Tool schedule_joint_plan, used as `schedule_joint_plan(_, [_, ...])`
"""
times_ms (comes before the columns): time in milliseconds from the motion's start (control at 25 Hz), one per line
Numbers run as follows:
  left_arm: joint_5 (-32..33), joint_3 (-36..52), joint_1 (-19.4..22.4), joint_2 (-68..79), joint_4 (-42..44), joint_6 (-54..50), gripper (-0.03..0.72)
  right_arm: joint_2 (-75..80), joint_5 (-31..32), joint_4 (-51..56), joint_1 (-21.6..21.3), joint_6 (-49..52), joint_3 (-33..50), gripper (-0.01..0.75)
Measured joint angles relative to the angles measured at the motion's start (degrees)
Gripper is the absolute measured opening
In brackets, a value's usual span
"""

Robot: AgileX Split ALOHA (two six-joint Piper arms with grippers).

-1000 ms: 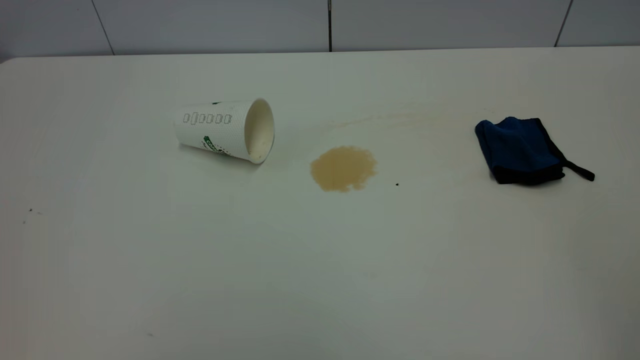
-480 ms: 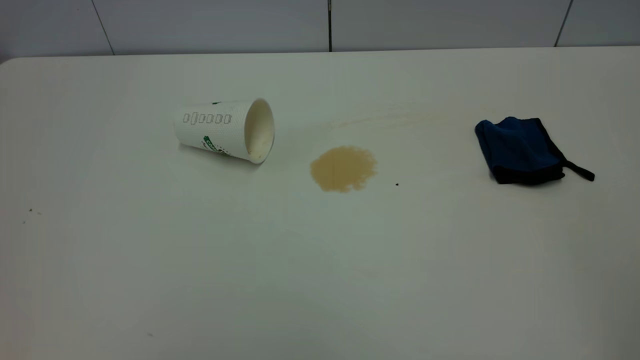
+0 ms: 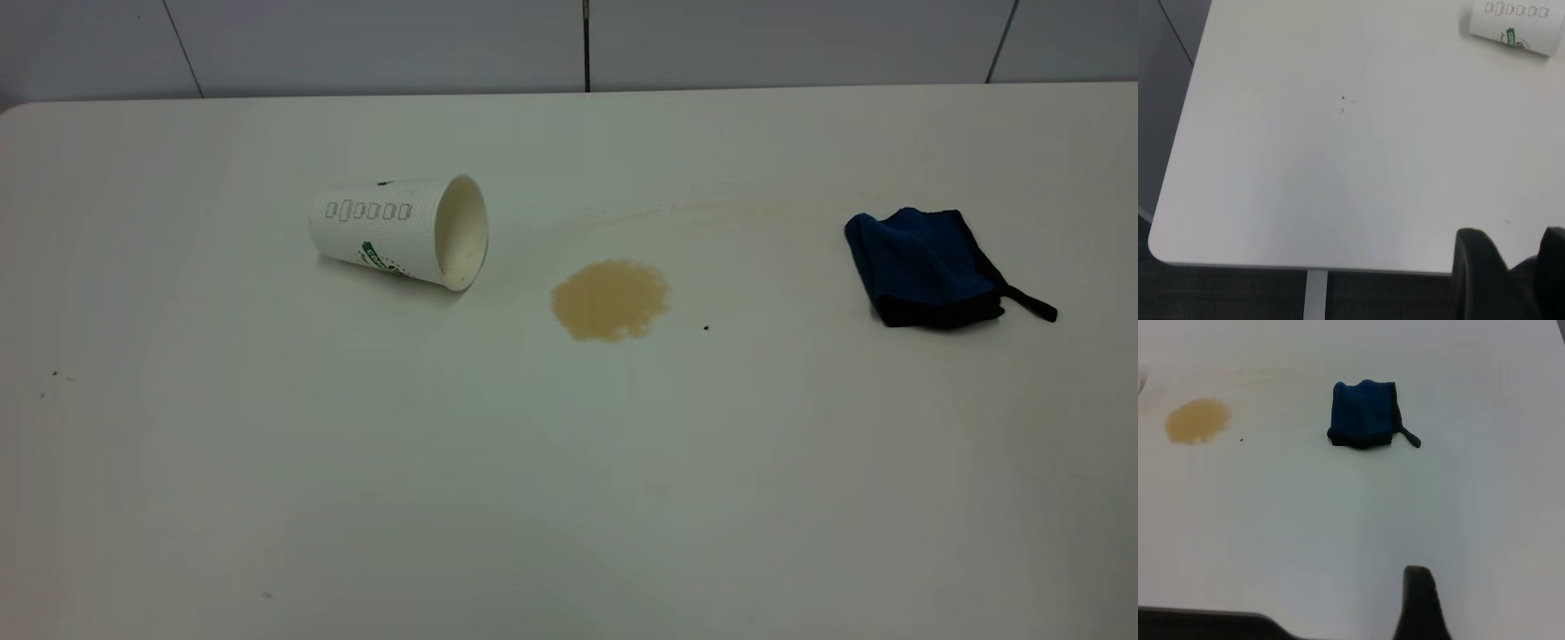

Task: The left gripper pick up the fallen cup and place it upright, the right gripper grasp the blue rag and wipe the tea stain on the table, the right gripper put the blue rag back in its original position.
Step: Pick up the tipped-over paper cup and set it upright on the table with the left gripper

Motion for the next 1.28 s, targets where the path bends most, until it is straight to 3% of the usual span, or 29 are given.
schedule_joint_plan(760, [-0.49,-1.32,0.0,2.3,0.19,0.0,0.238,0.0,0.0,0.0,0.0,0.0,0.0,0.583])
schedule_joint_plan(1160, [-13.59,-14.13,0.0,34.9,5.16,0.48,0.242,0.0,0.0,0.0,0.0,0.0,0.0,0.583])
schedule_joint_plan(1280, [-18.03,-18.5,-0.84,44.91,4.06,3.77,0.276,0.0,0.0,0.0,0.0,0.0,0.0,0.583])
